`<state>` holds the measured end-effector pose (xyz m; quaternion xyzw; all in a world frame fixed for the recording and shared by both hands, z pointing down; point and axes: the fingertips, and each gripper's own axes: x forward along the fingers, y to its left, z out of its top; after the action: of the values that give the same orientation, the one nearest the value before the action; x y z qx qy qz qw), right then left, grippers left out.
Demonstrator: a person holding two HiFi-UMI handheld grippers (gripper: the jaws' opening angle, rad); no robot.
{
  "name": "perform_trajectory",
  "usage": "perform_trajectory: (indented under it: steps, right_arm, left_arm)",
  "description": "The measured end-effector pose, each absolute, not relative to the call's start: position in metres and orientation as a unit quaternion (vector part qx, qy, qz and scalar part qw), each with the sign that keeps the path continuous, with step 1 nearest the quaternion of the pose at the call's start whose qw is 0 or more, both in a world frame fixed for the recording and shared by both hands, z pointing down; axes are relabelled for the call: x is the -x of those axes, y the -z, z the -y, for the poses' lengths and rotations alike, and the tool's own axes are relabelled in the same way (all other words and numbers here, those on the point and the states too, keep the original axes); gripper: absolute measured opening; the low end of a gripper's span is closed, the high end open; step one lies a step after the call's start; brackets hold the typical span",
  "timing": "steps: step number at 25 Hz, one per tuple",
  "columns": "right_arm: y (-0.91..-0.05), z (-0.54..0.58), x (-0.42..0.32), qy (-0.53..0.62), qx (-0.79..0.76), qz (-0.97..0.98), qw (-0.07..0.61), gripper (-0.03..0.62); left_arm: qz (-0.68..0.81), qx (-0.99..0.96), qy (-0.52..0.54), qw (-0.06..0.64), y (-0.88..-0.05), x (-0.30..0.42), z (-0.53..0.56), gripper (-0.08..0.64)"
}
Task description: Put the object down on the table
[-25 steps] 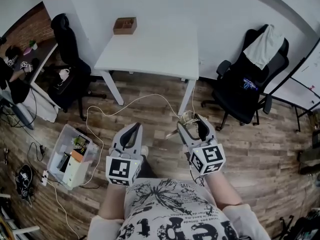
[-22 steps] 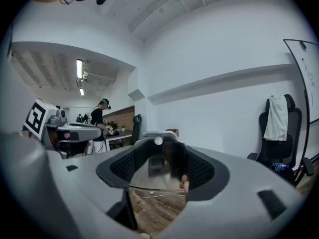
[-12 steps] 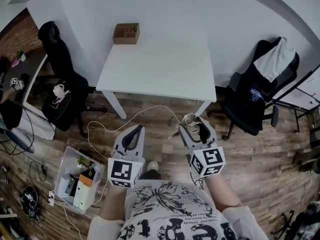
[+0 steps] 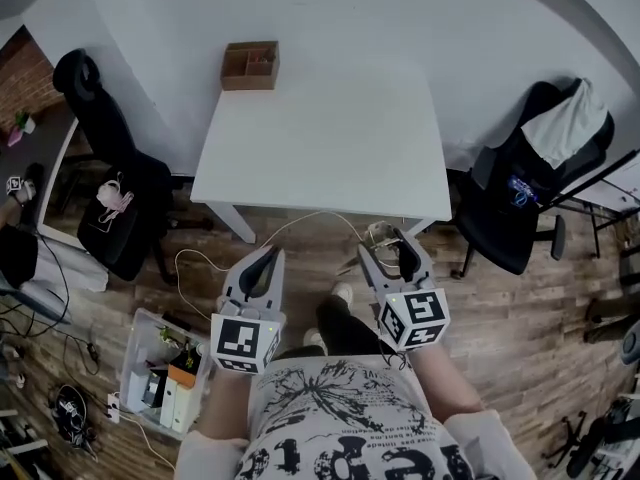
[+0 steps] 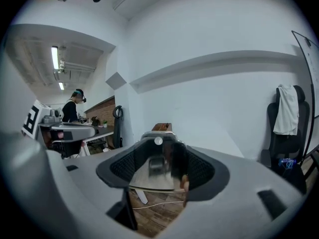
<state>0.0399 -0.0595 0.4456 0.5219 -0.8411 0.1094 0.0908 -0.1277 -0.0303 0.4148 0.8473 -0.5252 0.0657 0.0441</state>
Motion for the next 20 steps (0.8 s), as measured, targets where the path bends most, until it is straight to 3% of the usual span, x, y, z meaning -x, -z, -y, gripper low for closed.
perform_trajectory:
  steps: [20]
  right_arm:
    - [-0.472,0.325,-0.060,-0.140,-0.508,0.843,0.107,0.279]
  left_arm:
    - [0.529,-0.846,-0.060,0.021,-0.413,0.099,0.285,0.012]
